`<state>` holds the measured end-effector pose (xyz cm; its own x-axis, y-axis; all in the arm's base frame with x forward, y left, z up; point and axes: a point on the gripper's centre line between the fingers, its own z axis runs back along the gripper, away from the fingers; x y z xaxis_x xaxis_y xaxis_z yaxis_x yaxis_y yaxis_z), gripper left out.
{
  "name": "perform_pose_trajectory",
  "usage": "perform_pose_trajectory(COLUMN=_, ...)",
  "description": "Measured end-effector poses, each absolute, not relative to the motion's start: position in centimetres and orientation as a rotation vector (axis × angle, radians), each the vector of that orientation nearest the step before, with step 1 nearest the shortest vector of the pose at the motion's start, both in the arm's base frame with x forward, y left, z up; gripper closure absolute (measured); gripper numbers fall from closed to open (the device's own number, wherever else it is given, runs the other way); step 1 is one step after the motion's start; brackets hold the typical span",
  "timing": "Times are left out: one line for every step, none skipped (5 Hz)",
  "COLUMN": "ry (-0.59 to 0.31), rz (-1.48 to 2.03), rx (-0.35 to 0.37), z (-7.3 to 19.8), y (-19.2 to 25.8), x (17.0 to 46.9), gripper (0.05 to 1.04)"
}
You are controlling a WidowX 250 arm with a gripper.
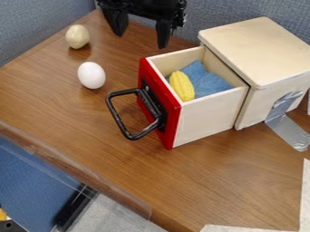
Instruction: Close the drawer
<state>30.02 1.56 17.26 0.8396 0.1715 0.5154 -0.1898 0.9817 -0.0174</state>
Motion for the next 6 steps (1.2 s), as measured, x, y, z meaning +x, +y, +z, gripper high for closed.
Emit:
perform_pose_trajectory(ry=-0.509, rz=0.186, rx=0.029, z=16.2, y=1.4, x=29.7, gripper=0.082)
perform_pose_trajectory(ry=-0.489, rz=0.16, rx=0.016, z=14.5, y=3.8, x=26.5, gripper=0.082)
perform_pose_trajectory(ry=-0.484, rz=0.098, rx=-0.001, z=13.7, y=6.2, x=24.1, gripper=0.082)
perform_pose_trajectory(ry=-0.431, rz=-0.05, rx=-0.035, z=12.3, y=8.3, x=22.9, gripper=0.082)
perform_pose_trajectory(ry=-0.353, rz=-0.154, rx=0.01, z=8.4, y=9.7, x=22.5, gripper=0.082)
perform_pose_trajectory(ry=-0.288, rz=-0.176, rx=0.111, z=4.3, y=10.5, x=22.0, gripper=0.082)
